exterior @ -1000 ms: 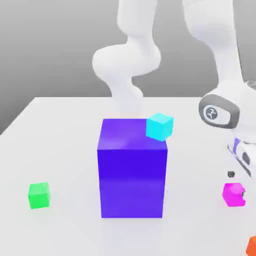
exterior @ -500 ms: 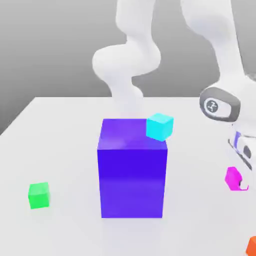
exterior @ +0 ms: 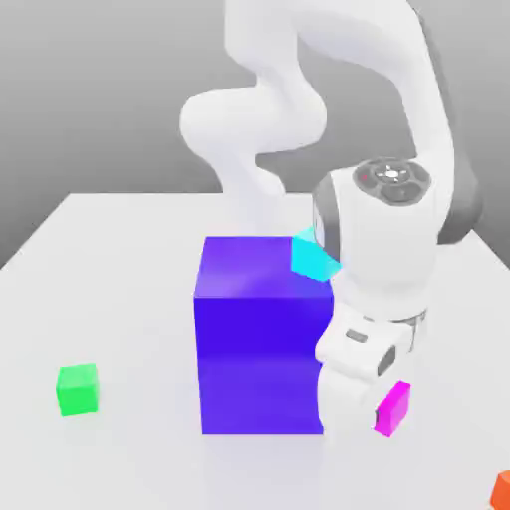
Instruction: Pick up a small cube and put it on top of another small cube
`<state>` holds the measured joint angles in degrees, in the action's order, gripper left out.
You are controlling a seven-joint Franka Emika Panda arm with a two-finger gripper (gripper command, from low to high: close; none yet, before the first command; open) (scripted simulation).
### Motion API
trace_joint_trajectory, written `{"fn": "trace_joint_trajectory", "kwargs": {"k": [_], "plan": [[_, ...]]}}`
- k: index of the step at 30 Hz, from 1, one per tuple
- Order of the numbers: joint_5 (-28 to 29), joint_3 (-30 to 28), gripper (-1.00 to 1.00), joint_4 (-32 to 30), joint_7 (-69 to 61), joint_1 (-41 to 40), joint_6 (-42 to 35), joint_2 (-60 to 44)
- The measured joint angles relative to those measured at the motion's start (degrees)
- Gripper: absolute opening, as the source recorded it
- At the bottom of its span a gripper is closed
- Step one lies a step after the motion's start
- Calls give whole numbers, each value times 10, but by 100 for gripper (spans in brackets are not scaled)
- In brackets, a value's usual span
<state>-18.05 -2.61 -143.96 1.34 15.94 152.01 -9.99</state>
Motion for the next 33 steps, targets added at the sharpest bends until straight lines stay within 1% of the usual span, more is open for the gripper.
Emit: {"fn": "trace_joint_trajectory", "kwargs": {"k": [4,8,13,15,20,27,31,33], "plan": [[-56,-30,-100,9,-17,-44,-11,11],[-83,-77,-100,8,-103,-109,-27,33],[-108,-132,-100,6,-224,-215,-48,60],[-89,-142,-100,-1,-280,-237,-53,66],[-19,-162,-100,-25,-431,-282,-57,79],[74,-196,-100,-62,-655,-333,-46,99],[127,-199,-100,-86,-777,-369,-30,113],[162,-187,-100,-98,-813,-353,-16,121]]}}
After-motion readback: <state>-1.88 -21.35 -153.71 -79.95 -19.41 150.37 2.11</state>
